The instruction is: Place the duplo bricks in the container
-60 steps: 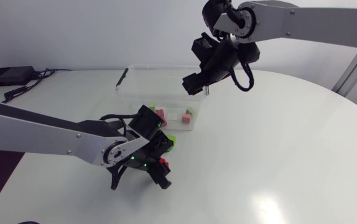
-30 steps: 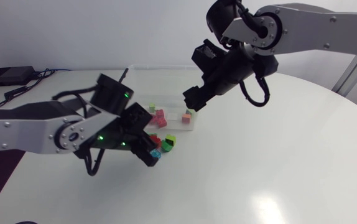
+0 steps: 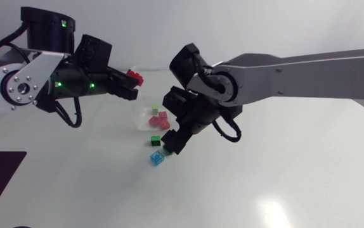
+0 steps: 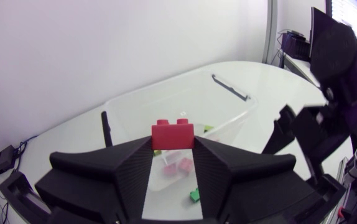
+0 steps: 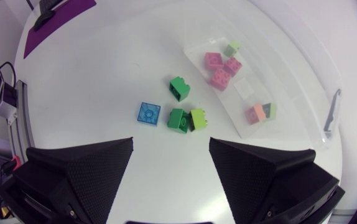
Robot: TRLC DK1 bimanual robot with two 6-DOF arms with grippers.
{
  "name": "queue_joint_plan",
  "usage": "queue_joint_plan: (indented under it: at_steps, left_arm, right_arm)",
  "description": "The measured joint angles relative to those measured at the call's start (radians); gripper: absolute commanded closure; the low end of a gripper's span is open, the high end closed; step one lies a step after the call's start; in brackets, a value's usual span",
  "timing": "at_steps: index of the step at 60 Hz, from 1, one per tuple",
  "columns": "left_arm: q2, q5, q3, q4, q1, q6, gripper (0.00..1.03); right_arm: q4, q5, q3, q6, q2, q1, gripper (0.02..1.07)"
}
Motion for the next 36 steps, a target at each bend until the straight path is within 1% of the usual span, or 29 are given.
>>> queue_joint_plan:
  at_steps: [8,14,25,36]
  left_arm:
    - [0.076,0.000,0.061,0.056,0.023,-0.007,0.77]
    - [0.150,0.003,0.100,0.084,0.039,-0.015,0.77]
    - [0.257,0.003,0.172,0.099,0.060,-0.034,0.77]
    - [0.317,0.003,0.234,0.106,0.064,-0.045,0.76]
  right_arm:
    - [0.031,0.028,0.000,-0.011,0.084,0.010,0.18]
    - [0.031,0.049,0.004,-0.015,0.143,0.014,0.18]
    - [0.031,0.063,0.059,-0.015,0.224,0.014,0.19]
    - [0.027,0.076,0.119,-0.015,0.274,0.014,0.19]
